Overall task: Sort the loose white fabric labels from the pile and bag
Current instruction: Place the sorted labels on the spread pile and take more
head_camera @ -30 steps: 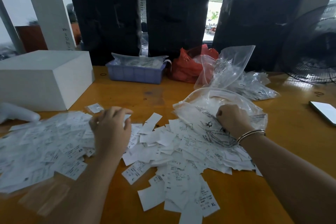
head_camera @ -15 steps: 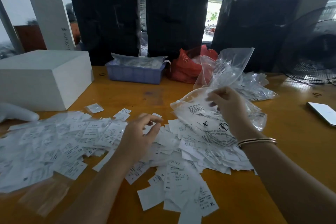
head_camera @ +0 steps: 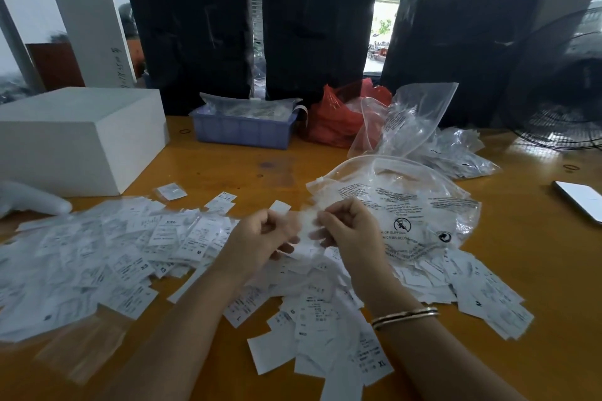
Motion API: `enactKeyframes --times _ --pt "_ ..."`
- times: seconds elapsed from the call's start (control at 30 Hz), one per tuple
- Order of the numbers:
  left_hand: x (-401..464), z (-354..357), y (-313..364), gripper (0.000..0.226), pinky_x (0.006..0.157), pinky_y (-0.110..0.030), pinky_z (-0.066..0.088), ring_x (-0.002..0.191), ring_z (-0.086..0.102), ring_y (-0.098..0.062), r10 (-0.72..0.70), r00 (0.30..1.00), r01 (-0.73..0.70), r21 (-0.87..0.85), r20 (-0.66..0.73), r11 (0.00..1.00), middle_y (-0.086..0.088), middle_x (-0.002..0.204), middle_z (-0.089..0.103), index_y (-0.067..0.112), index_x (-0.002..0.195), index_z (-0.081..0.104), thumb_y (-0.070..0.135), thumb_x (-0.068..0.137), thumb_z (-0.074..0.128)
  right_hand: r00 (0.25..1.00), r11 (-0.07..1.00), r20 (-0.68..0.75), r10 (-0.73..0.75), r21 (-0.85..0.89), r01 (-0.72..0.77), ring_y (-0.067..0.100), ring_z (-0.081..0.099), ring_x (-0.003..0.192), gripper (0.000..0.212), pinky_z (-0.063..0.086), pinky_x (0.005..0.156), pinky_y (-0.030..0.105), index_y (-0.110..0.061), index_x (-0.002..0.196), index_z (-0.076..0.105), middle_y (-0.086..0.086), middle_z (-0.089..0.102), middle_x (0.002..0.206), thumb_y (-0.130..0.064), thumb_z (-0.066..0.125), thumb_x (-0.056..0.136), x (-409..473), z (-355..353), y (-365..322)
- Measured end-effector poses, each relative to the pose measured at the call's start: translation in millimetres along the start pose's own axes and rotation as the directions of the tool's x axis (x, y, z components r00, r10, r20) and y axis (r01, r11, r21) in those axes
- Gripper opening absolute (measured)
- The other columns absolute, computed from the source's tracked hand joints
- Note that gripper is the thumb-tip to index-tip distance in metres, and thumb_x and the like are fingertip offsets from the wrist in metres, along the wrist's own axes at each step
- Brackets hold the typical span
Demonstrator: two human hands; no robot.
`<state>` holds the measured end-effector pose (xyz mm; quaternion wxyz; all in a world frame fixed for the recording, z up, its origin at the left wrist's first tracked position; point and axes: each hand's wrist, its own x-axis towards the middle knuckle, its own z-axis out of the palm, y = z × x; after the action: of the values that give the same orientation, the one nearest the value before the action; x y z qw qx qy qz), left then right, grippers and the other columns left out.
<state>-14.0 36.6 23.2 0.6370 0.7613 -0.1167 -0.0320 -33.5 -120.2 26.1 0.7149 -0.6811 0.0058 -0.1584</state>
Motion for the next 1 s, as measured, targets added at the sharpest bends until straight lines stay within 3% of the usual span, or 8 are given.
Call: enactKeyframes --times 0.1,0.3,0.37,0.43,0.53,0.67,0.83,1.0 --pt "3 0 -4 0.015 0.057 -0.015 0.05 0.072 0.07 -0.009 -0.035 0.996 0.034 -0.014 -0.084 0.999 0.004 0.077 0.074 0.008 0.089 0.062 0.022 0.087 0.067 0.998 0.999 -0.034 0.047 0.008 -0.046 0.015 0.065 0.067 0.01 0.052 0.061 0.021 -0.007 0.083 0.058 0.009 0.068 0.078 -0.007 0.067 0.085 -1 1 5" --pt "5 -13 -1 0.004 0.069 -0.024 0.052 0.081 0.071 -0.012 -0.089 0.94 -0.018 -0.307 -0.331 0.951 0.002 0.082 0.074 0.014 0.089 0.06 0.011 0.087 0.063 0.994 0.902 -0.022 0.107 0.424 -0.087 0.02 0.062 0.07 0.029 0.053 0.071 0.027 -0.012 0.074 0.051 0.007 0.065 0.069 0.015 0.043 0.083 2 -1 2" --pt "6 -19 -2 0.01 0.068 -0.023 0.05 0.081 0.069 -0.011 -0.093 0.886 -0.046 -0.285 -0.455 0.957 0.004 0.082 0.073 0.02 0.087 0.063 0.011 0.088 0.062 0.996 0.97 -0.008 0.089 0.23 -0.085 0.015 0.05 0.055 0.035 0.047 0.056 0.022 -0.011 0.075 0.052 0.0 0.054 0.057 0.016 0.032 0.081 4 0 2" --pt "7 -23 -3 0.014 0.068 -0.022 0.05 0.084 0.064 -0.011 -0.094 0.844 -0.056 -0.26 -0.529 0.964 0.005 0.087 0.07 0.027 0.084 0.066 0.015 0.089 0.062 0.994 0.977 0.103 0.031 -0.211 -0.009 0.008 0.038 0.049 0.032 0.036 0.048 0.02 -0.017 0.08 0.059 -0.004 0.047 0.056 0.004 0.036 0.087 3 5 3" --pt "9 -26 -5 0.015 0.067 -0.023 0.05 0.081 0.06 -0.009 -0.076 0.815 -0.06 -0.215 -0.575 0.975 0.007 0.087 0.068 0.032 0.085 0.068 0.021 0.092 0.06 0.9 0.598 0.435 -0.046 -0.71 0.373 0.002 0.046 0.056 0.022 0.038 0.053 0.017 -0.023 0.11 0.064 -0.004 0.06 0.074 -0.027 0.048 0.095 1 17 6" --pt "10 -21 -7 0.008 0.06 -0.02 0.042 0.082 0.057 -0.005 -0.015 0.803 0.002 -0.022 -0.596 1.0 0.01 0.09 0.063 0.029 0.098 0.062 0.032 0.092 0.06 0.819 0.205 0.573 -0.04 -0.797 0.568 0.023 0.06 0.092 0.038 0.046 0.074 0.032 -0.022 0.126 0.058 0.004 0.053 0.12 -0.039 0.042 0.097 1 40 6" --pt "8 -19 -5 0.009 0.057 -0.017 0.039 0.079 0.055 -0.002 0.001 0.8 0.011 0.017 -0.6 1.0 0.017 0.083 0.059 0.029 0.096 0.063 0.036 0.09 0.061 0.775 0.012 0.632 0.0 -0.775 0.632 0.016 0.04 0.058 0.033 0.03 0.05 0.026 -0.01 0.1 0.066 -0.001 0.034 0.074 -0.029 0.039 0.099 9 60 11" --pt "5 -17 -2 0.01 0.057 -0.017 0.04 0.068 0.057 -0.002 0.051 0.838 -0.032 0.044 -0.543 0.999 0.018 0.069 0.062 0.033 0.078 0.062 0.036 0.088 0.063 0.754 -0.094 0.656 0.037 -0.749 0.656 0.015 0.031 0.047 0.011 0.019 0.04 0.027 -0.005 0.091 0.063 0.001 0.032 0.066 -0.004 0.053 0.092 2 60 9"
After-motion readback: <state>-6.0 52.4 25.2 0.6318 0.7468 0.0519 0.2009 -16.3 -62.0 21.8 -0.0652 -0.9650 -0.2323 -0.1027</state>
